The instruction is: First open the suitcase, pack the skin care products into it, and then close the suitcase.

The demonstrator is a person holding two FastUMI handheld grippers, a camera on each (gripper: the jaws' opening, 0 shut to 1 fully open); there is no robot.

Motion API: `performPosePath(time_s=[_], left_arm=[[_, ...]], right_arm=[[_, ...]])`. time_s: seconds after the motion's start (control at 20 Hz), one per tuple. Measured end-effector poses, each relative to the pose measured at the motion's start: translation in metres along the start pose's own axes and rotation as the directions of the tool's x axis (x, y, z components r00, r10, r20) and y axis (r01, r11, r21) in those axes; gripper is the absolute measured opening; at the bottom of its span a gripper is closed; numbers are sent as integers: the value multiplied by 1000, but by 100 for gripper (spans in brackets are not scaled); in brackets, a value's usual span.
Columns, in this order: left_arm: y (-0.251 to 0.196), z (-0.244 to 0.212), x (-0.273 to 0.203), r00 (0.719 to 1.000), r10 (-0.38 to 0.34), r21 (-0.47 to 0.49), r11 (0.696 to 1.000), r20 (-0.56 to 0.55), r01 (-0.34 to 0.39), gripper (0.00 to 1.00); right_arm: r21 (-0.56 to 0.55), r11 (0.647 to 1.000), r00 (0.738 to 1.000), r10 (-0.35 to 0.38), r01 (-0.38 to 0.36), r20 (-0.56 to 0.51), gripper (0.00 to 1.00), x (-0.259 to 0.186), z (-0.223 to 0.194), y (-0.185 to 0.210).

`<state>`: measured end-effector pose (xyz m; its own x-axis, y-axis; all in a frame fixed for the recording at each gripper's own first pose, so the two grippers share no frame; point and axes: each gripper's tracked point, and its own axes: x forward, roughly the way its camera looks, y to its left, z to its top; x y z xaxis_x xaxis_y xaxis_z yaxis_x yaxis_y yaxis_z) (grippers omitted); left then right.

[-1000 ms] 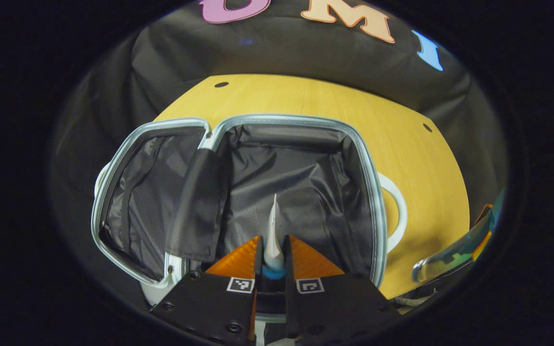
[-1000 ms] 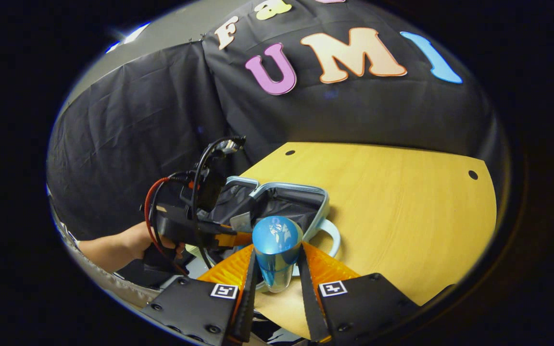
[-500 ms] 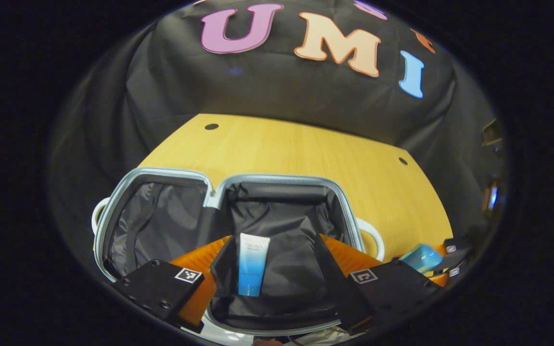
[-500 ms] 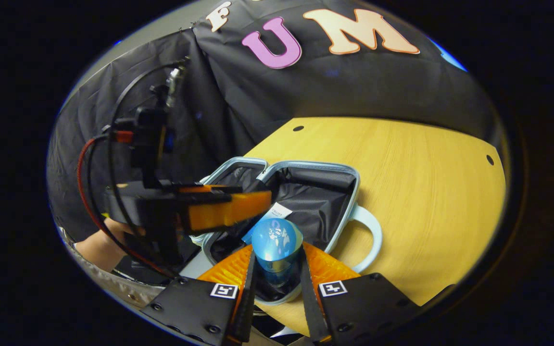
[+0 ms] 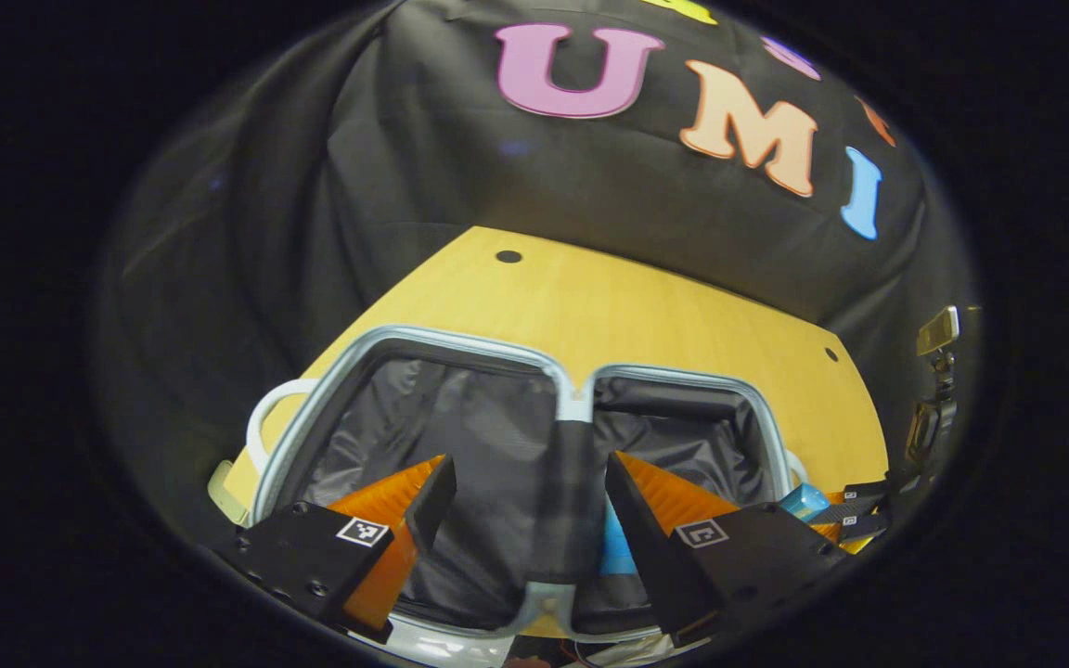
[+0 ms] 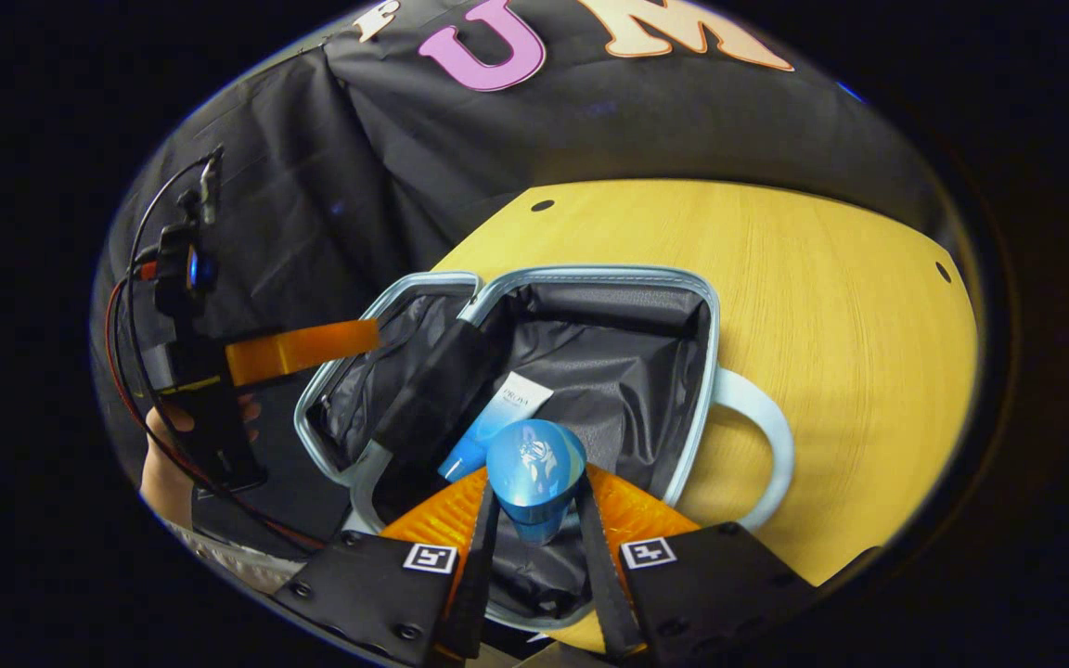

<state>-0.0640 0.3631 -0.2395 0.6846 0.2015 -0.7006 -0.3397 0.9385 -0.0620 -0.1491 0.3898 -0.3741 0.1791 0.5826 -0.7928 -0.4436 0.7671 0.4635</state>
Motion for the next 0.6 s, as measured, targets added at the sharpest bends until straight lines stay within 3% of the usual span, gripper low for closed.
performPosePath(time_s=[0.2,0.25,0.3,0.6], left_arm=[[55,7,-8,998,61,-54,997,21,-60,96],[69,10,-7,997,73,-70,995,25,-71,95],[83,14,-7,995,91,-79,993,32,-88,96],[168,33,-1,979,196,-110,976,53,-190,95]], right_arm=[[-17,999,993,-33,36,116,90,4,34,6],[-22,999,990,-43,47,132,90,3,41,7],[-23,998,987,-54,58,150,98,2,46,10],[-33,993,971,-107,117,214,98,-6,62,11]])
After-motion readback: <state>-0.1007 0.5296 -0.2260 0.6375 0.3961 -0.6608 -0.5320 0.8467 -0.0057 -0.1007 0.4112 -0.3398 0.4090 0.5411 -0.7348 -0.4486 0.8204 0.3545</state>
